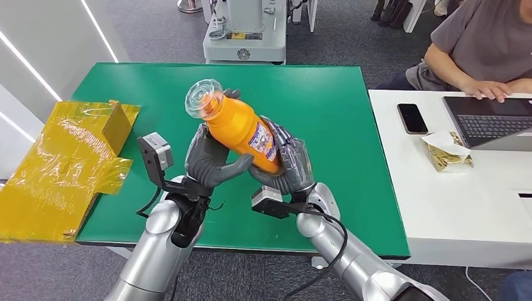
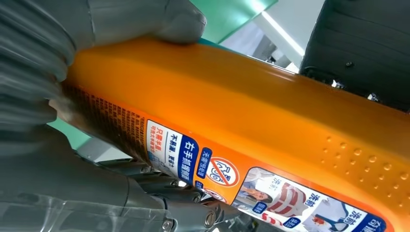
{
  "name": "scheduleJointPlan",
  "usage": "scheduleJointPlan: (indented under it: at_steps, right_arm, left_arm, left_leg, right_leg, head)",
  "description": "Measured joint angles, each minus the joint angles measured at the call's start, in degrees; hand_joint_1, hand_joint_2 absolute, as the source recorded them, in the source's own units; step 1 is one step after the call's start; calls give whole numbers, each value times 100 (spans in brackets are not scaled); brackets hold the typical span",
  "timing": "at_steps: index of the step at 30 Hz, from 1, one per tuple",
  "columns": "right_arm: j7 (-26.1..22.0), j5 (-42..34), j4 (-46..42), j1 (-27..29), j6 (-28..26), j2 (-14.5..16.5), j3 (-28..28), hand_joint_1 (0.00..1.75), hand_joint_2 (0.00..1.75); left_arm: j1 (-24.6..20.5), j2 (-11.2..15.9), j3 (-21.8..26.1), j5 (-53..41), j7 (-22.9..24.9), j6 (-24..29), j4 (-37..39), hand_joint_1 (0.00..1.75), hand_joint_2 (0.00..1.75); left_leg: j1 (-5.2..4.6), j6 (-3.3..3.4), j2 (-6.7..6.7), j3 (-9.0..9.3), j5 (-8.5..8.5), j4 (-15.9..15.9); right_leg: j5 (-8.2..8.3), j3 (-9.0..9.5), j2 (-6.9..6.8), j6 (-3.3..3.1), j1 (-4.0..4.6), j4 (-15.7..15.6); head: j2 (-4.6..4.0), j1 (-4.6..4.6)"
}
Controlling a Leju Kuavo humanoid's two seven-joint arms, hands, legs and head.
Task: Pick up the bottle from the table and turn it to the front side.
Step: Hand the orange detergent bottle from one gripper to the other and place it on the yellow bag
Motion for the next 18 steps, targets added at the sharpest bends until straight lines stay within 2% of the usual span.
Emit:
scheduleJointPlan:
  at_steps: [5, 11, 18]
  right_arm:
    - [-26, 53, 6, -21, 132, 4, -28, 175, 175]
    - [-49, -41, 46, 7, 239, 57, -18, 175, 175]
    - [-45, -218, 105, 23, 460, 131, -13, 175, 175]
  left_arm:
    - [-8, 1, 0, -90, -17, 226, 23, 0, 175]
    - [-9, 26, 2, -611, -30, 946, 21, 0, 175]
    - [-7, 18, 46, -1370, -167, 2086, 14, 0, 175]
  left_leg:
    - [0, 0, -1, -1, 0, -1]
    - [0, 0, -3, -2, 0, -1]
    - [0, 0, -4, -2, 0, -1]
  right_leg:
    - [0, 0, 0, 0, 0, 1]
    - [-1, 0, -3, 0, 0, 1]
    - [-1, 1, -3, 0, 0, 2]
  head:
    - [0, 0]
    - [0, 0]
    - [0, 0]
